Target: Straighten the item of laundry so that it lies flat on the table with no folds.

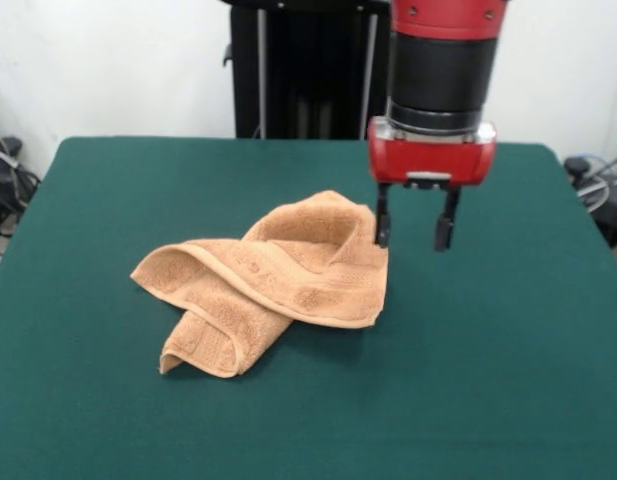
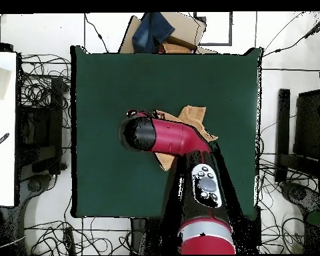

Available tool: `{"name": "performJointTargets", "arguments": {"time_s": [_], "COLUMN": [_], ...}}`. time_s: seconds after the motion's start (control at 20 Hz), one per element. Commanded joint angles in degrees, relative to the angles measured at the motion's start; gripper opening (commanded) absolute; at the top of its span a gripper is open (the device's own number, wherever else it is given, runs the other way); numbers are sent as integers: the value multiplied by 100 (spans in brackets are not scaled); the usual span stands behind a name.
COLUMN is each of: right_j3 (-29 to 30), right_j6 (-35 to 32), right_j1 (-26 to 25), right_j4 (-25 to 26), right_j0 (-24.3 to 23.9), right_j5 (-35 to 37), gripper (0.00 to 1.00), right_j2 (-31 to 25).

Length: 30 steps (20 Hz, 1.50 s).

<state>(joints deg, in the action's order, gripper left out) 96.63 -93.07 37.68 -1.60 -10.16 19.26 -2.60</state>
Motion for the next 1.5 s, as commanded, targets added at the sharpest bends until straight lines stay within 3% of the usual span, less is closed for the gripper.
{"name": "performJointTargets", "arguments": {"time_s": [0.05,0.6,1.05,1.5], "right_j3": [406,1147,1019,760], "right_j6": [-142,-31,-424,-513], "right_j1": [66,40,-77,-146], "right_j4": [422,823,689,449], "right_j0": [-514,-1368,-1206,-1074], "right_j5": [229,-202,-101,432], "gripper": [100,100,100,100], "right_j2": [-205,-868,-867,-921]}}
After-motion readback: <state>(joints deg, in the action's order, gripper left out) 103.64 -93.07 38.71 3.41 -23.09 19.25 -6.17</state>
